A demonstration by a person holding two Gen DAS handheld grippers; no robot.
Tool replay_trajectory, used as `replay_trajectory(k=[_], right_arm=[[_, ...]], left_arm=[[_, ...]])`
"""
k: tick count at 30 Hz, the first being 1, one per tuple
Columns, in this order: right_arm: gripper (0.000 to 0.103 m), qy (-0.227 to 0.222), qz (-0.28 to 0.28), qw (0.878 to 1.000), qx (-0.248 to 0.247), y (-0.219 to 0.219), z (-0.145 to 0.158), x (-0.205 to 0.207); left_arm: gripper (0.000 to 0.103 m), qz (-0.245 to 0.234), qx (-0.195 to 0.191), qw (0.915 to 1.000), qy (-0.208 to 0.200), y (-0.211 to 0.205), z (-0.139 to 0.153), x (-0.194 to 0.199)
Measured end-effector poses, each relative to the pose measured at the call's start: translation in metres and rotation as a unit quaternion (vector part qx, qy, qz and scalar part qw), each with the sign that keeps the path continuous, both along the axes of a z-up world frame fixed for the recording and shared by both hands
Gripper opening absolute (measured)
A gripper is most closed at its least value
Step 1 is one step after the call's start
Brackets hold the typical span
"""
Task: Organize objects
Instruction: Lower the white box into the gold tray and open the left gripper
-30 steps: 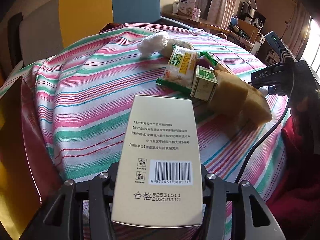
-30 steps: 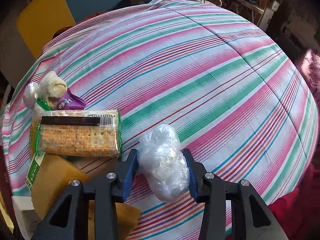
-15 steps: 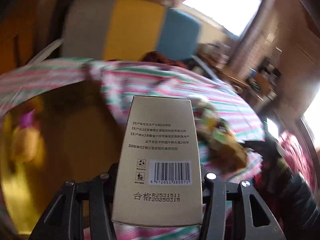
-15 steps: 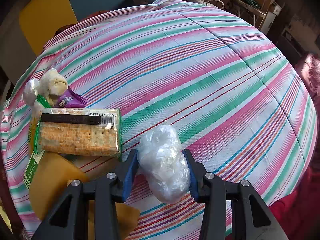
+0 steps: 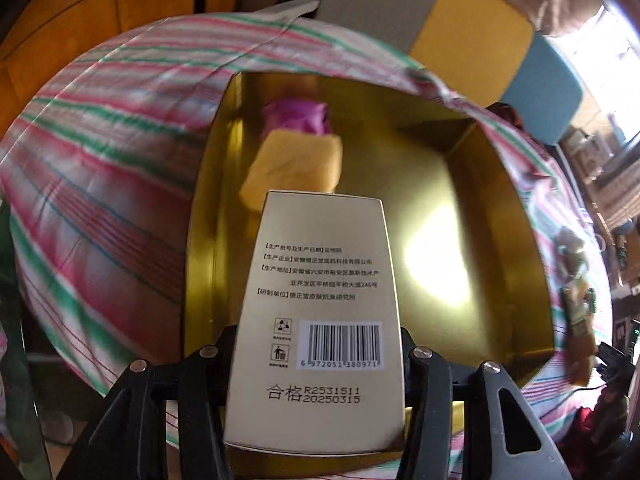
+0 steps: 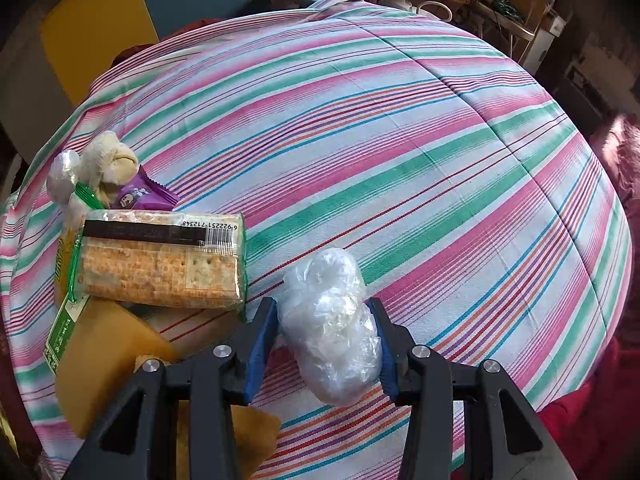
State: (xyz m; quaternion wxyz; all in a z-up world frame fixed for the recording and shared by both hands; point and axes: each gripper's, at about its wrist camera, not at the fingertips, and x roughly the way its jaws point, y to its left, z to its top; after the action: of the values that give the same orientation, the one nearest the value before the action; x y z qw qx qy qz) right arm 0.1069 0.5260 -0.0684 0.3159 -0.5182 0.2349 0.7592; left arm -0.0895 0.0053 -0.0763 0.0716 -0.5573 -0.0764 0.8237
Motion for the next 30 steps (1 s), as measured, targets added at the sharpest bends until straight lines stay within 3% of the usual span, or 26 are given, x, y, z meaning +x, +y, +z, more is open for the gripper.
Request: replay_trajectory(k=[7, 12, 17, 21, 27, 30], right_arm=[[0.047, 0.000, 0.002, 1.000, 0.000, 0.003, -0.002, 0.000], [0.049, 0.000, 0.003, 1.000, -0.001, 0.004, -0.002, 0.000], [0.048, -0.002, 0.006, 1.000, 0.001, 0.003, 0.000, -0.001], [0.037, 0.000, 0.002, 1.000, 0.004, 0.002, 0.002, 0.001], [0.036, 0.020, -0.010, 1.000, 0.018, 0.002, 0.012, 0.007], [0.036, 0.057, -0.013, 0.998, 0.025, 0.002, 0.025, 0.010]], left_arm=[[0.052, 0.003, -0.036, 0.9992, 0.019, 0.015, -0.007, 0.000], [0.055, 0.006, -0.034, 0.9991, 0.024, 0.011, 0.001, 0.009], [0.055, -0.006, -0.082, 0.9949, 0.059, 0.012, 0.012, 0.024], [0.055, 0.004, -0.077, 0.9938, 0.080, 0.004, 0.024, 0.037], [0.055, 0.006, -0.075, 0.9909, 0.112, -0.002, 0.040, 0.049], [0.055, 0.005, -0.080, 0.9888, 0.126, -0.007, 0.046, 0.053]])
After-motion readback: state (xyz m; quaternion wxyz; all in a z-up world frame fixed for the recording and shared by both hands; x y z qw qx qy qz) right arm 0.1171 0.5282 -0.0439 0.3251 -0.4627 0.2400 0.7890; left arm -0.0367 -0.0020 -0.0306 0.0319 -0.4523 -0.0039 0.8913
